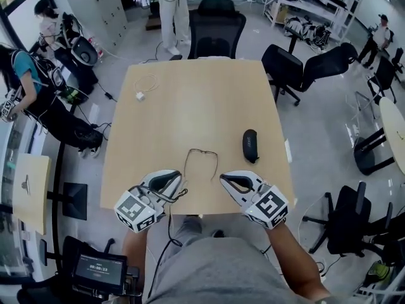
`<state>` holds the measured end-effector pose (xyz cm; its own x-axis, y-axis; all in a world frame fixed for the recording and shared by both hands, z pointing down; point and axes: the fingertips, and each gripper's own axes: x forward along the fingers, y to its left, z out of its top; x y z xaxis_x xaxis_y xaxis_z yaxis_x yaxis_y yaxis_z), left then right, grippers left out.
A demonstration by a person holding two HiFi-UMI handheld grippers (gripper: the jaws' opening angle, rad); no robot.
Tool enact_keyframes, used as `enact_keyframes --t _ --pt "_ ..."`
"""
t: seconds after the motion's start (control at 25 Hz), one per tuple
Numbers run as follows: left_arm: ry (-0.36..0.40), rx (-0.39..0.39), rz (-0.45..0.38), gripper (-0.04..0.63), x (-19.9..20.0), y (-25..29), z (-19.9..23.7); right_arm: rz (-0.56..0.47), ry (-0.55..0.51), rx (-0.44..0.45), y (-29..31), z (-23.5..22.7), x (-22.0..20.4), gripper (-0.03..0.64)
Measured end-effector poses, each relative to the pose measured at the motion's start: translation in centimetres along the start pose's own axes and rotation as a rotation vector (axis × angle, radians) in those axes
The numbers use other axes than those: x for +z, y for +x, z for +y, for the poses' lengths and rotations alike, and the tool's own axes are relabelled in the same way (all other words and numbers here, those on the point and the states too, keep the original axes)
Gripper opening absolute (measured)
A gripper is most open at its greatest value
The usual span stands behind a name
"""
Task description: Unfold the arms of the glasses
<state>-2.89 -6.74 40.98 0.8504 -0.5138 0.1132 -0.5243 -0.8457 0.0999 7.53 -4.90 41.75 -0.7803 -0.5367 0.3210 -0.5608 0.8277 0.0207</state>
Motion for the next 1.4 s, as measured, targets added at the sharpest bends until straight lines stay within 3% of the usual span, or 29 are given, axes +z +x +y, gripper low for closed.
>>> enact_keyframes --t 0.2,0.52,0.92,1.4 --pt "0.047 0.076 -0.100 0.023 4.7 -4.1 -4.1 -0.142 -0.050 -0.022 -5.7 3.0 5.8 0.008" --pt "0.122 0.126 -0.145 0.023 8.5 -9.7 -9.8 -0.367 -0.078 -0.061 -12.5 6.2 12.4 0.008" --pt "0.107 0.133 -0.157 0.023 8.2 -16.5 -11.0 -0.281 -0.075 -0.127 -12.8 9.7 12.3 0.008" --pt "0.120 0.071 -0.193 0.023 6.8 -30.9 -15.6 -0.260 -0.091 -0.203 -12.7 25.9 13.8 0.008"
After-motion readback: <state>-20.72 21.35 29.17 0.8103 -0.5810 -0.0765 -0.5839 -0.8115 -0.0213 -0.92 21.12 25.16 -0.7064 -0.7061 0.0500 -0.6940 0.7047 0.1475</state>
